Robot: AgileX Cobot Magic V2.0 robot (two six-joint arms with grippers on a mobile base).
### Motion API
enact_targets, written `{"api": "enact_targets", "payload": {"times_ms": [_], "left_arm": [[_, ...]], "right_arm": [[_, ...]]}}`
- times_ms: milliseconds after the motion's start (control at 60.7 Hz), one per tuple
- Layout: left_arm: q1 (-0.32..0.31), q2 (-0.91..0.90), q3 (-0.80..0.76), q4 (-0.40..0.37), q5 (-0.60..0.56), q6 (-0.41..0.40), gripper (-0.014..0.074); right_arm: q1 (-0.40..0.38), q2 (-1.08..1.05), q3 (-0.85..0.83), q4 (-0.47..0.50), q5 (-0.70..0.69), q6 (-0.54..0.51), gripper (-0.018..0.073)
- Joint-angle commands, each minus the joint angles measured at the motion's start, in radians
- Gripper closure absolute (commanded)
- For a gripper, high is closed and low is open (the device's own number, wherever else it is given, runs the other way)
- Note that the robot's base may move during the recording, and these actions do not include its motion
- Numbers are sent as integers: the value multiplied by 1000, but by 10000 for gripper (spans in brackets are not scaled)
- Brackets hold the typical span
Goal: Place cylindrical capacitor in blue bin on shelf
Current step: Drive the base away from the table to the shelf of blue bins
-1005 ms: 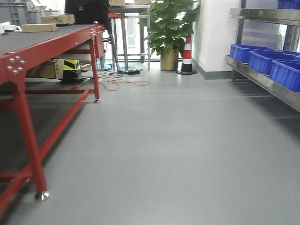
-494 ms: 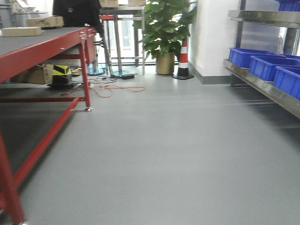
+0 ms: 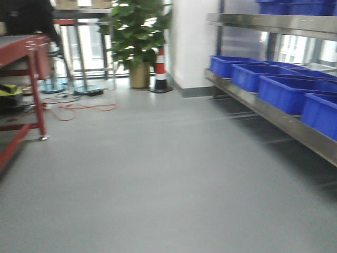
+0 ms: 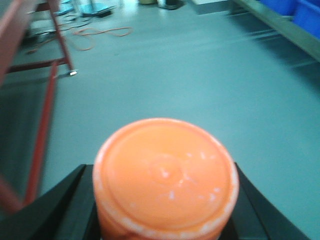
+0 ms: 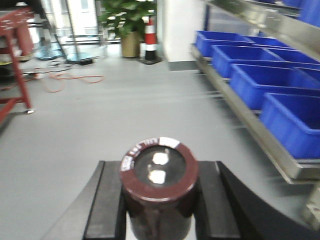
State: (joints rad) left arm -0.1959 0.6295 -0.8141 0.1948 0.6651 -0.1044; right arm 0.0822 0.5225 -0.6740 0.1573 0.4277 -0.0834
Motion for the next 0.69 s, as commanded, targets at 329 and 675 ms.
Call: {"api": "enact_targets", "payload": {"times_ms": [329,675], "left_arm": [[4,-3,2,-1,-25,-1,707],[4,-3,2,-1,-25,-1,707]], "right_arm": [[0,-4,2,-8,-26,-5,717],[0,-4,2,-8,-26,-5,717]]}}
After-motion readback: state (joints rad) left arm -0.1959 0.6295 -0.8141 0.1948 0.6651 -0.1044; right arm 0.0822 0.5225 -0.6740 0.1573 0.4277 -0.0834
